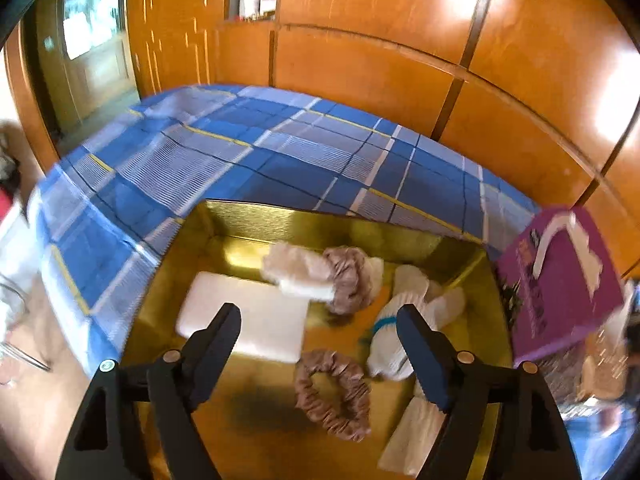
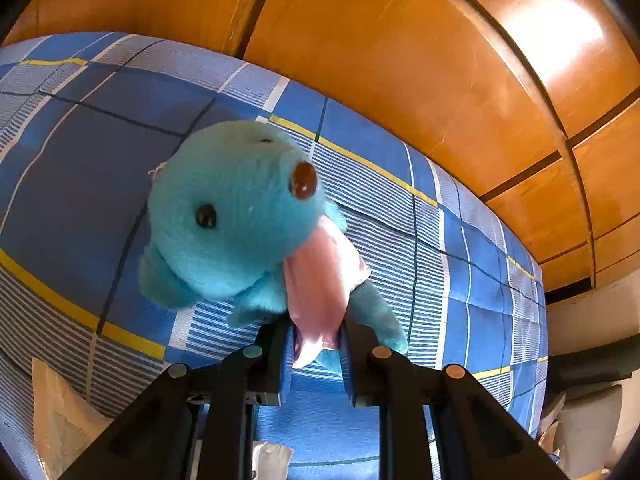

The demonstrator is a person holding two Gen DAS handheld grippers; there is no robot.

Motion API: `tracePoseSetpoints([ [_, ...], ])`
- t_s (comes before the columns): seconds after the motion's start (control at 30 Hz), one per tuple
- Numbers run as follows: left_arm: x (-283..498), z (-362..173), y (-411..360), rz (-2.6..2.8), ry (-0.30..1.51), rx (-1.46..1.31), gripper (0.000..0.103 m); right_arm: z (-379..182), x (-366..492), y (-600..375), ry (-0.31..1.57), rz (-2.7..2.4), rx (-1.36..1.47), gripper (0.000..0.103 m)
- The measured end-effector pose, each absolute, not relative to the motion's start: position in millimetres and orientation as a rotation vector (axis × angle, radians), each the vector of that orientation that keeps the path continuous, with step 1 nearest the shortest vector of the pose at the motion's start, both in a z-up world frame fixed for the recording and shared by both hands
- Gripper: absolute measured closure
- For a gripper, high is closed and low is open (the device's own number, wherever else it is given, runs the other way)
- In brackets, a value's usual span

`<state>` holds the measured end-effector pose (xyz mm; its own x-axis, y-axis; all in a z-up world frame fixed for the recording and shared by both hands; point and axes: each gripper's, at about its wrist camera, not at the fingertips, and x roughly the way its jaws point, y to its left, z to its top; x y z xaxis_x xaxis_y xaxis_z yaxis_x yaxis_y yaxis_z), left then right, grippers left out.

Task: Organize soft objects
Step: 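Lower the ruffled sock into the gold tray and open the left gripper, then carry the blue teddy bear into the gold tray and release it with the right gripper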

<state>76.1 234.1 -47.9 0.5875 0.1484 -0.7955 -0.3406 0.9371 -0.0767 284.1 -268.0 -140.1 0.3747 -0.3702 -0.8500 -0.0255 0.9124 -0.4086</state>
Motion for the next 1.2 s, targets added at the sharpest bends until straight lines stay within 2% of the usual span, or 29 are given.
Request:
tracePoseSetpoints([
  [0.2,48.9,-43.7,212.2,0.252,0.869,-0.187,0.024,-122.4,286.8,-280.4,1.181,-0.204,-0.23,0.087],
  [0.63,28.2,-32.2,182.7,0.171,0.823,-0.17,0.024,-47.4,268.9,-249.7,1.107,-0.014,-0.108,0.087],
  [1.2,-1.2,-20.2,188.7,0.159,0.783,-0.166,0.022,60.5,227.1,-97.3,0.966,0.364,-0.111,0.086],
])
